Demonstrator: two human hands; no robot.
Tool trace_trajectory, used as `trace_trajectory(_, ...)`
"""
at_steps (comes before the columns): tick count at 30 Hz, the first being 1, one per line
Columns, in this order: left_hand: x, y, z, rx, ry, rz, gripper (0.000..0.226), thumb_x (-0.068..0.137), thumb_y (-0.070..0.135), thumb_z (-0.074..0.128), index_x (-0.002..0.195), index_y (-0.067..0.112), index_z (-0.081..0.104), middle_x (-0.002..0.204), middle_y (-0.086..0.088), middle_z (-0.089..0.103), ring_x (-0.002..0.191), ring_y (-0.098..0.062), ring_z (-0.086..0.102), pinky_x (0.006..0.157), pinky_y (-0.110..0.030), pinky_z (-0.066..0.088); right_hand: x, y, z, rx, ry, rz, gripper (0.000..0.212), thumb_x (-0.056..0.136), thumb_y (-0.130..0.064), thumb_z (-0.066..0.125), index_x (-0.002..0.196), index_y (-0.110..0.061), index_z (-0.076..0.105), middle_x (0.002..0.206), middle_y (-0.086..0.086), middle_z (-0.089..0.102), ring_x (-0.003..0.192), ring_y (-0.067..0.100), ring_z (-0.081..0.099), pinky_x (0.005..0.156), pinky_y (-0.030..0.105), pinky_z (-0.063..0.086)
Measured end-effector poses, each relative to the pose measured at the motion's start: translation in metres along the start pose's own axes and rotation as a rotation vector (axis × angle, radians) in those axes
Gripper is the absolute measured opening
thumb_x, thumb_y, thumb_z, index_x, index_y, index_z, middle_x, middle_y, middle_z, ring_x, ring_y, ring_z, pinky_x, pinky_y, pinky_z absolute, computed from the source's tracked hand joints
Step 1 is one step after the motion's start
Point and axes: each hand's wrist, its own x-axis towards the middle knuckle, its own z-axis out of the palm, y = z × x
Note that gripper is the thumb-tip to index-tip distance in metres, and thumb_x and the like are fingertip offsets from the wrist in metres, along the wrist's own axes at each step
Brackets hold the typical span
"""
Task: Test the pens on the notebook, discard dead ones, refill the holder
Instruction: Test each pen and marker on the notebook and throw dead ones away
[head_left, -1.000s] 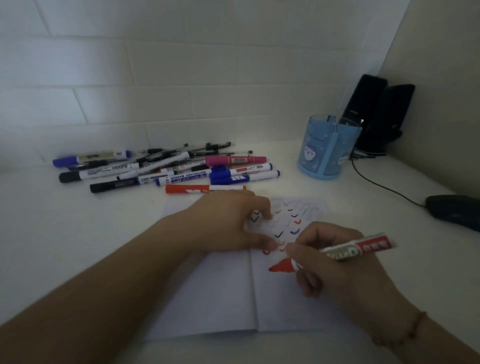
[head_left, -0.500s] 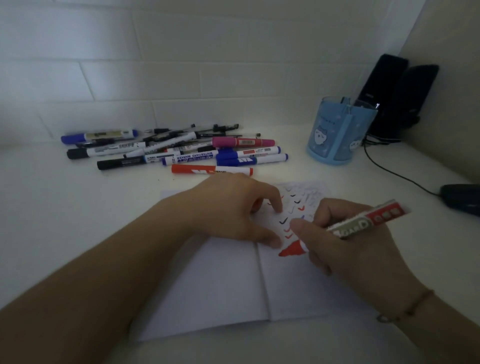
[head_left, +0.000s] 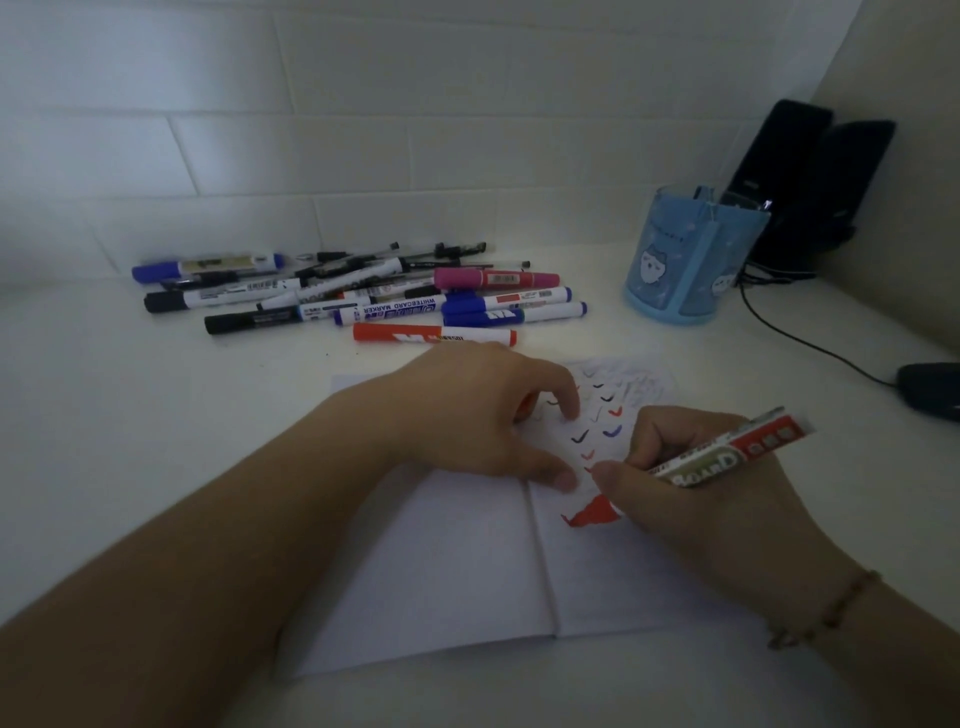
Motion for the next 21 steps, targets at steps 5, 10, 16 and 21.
trace_trajectory(5, -0.001, -0.003, 0.002, 0.028, 0.034, 0.037, 0.049, 0.076, 0.068, 0.060, 0.119, 0.047, 0.050, 0.078, 0.017, 0.050, 0.070, 0.001, 0.048, 0.058, -0.022, 0.034, -0.001, 0.000, -0.004, 0.148, 0.124, -0.012, 0.037, 0.070, -0.028, 0.079, 0.054, -0.011, 0.052, 0.045, -0.002, 0.055, 0.039, 0.006, 0.045, 0.041, 0.014, 0.035)
trace_trajectory(10, -0.008, -0.001, -0.004, -0.434, 0.162, 0.089, 0.040, 0.095, 0.006, 0.041, 0.127, 0.030, 0.038, 0.094, 0.007, 0.056, 0.077, -0.006, 0.052, 0.067, -0.016, 0.043, -0.004, 0.000, -0.018, 0.377, 0.065, -0.052, 0.038, 0.065, -0.046, 0.078, 0.074, -0.014, 0.059, 0.051, 0.005, 0.056, 0.043, 0.017, 0.046, 0.041, 0.020, 0.039)
trace_trajectory(16, -0.003, 0.004, 0.001, -0.433, 0.124, 0.123, 0.069, 0.096, 0.001, 0.047, 0.142, 0.037, 0.012, 0.104, 0.014, 0.065, 0.089, 0.006, 0.056, 0.078, -0.002, 0.038, 0.000, 0.011, -0.023, 0.563, 0.071, -0.011, 0.024, 0.080, -0.018, 0.044, 0.077, -0.015, 0.068, 0.058, 0.019, 0.059, 0.046, 0.030, 0.051, 0.042, 0.021, 0.036)
trace_trajectory(21, -0.006, 0.009, -0.001, -0.503, 0.155, 0.190, 0.087, 0.094, 0.000, 0.051, 0.147, 0.044, -0.003, 0.101, 0.014, 0.067, 0.097, -0.003, 0.061, 0.089, -0.013, 0.044, -0.001, 0.009, -0.022, 0.588, 0.067, -0.005, 0.021, 0.077, -0.023, 0.051, 0.082, -0.014, 0.070, 0.066, 0.021, 0.064, 0.046, 0.033, 0.053, 0.042, 0.025, 0.033)
